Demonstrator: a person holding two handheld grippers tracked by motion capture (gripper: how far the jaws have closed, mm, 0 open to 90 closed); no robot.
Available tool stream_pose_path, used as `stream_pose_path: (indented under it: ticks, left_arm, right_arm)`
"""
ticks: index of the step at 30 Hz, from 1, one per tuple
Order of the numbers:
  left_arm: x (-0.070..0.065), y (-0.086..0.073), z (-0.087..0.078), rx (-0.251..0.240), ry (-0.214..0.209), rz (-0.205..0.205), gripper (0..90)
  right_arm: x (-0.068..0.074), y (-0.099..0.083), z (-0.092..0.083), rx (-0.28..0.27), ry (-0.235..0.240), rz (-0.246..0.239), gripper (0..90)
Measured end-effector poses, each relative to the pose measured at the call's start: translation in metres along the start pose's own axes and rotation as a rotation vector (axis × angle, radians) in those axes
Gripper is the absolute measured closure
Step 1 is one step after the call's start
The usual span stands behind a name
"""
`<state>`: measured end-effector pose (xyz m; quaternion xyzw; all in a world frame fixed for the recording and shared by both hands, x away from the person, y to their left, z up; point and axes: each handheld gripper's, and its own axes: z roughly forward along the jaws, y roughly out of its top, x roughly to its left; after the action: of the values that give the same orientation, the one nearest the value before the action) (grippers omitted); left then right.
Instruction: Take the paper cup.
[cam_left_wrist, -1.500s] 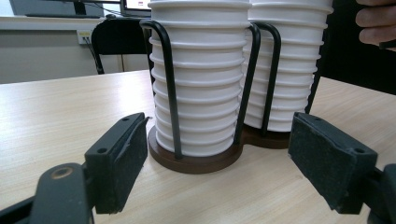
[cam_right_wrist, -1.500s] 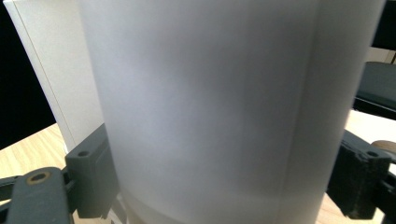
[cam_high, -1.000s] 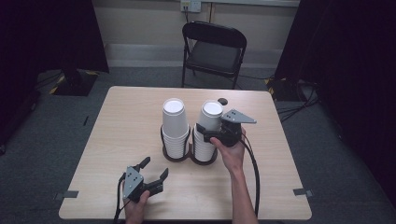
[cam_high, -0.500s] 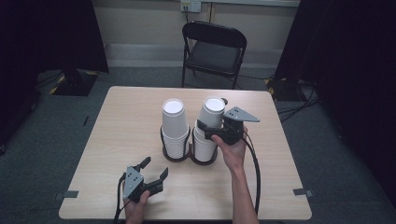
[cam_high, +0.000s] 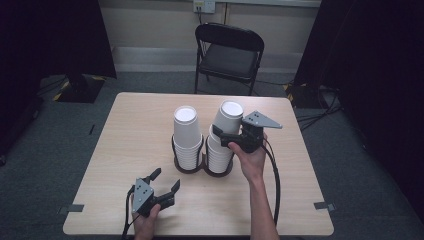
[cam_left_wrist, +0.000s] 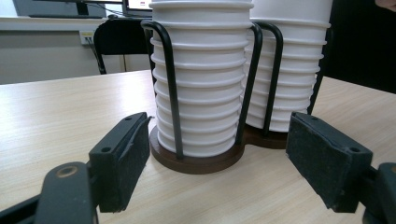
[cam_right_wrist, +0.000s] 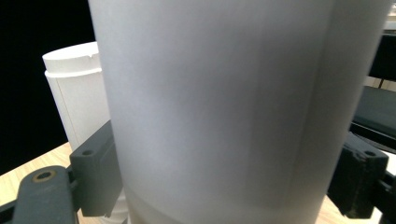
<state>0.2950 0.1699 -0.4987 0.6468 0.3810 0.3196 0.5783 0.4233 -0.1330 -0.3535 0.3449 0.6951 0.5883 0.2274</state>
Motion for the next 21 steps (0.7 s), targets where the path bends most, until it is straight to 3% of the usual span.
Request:
stream_pose_path:
  ticks: [21]
  left_arm:
    - [-0.001, 0.001, 0.002, 0.025, -0.012, 0.013, 20.5]
  right_arm:
    - [-0.002, 0.019, -0.01, -0.037, 0.002, -0.002, 14.3]
